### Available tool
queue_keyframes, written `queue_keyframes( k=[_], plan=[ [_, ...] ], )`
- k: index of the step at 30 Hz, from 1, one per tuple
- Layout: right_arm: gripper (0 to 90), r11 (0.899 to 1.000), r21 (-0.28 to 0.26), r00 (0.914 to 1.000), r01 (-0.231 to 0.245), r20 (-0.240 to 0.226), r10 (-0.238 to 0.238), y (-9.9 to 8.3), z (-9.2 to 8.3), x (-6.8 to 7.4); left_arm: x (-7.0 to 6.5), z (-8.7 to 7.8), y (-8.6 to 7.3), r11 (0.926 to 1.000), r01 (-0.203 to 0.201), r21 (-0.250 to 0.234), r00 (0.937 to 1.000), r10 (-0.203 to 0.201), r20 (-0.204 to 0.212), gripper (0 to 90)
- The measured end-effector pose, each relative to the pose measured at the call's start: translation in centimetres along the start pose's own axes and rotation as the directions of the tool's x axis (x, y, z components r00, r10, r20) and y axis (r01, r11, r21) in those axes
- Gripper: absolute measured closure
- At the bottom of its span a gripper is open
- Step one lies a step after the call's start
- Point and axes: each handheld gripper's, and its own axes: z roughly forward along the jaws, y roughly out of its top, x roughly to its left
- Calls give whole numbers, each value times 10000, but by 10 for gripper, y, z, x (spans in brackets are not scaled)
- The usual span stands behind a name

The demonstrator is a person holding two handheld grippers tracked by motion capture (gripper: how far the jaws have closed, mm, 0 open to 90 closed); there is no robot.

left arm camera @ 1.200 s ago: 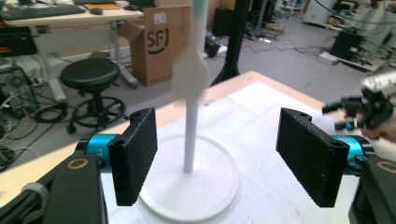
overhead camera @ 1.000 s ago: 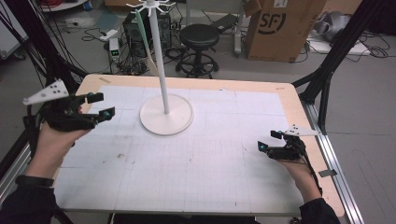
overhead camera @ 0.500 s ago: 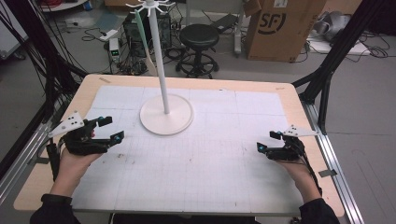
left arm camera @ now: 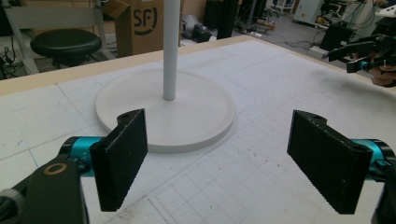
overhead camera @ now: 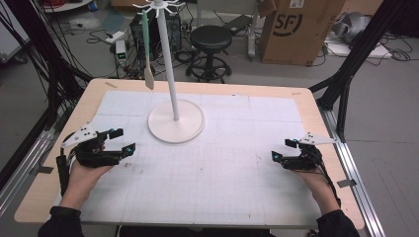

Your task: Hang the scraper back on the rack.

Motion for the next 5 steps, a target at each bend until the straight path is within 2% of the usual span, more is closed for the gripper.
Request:
queue_keyframes(
  k=[5],
  plan=[
    [162,10000,-1,10000,52,-17,-52,0,0,0,0,3,-3,9997,19,259,10000,-17,-66,208]
  ],
)
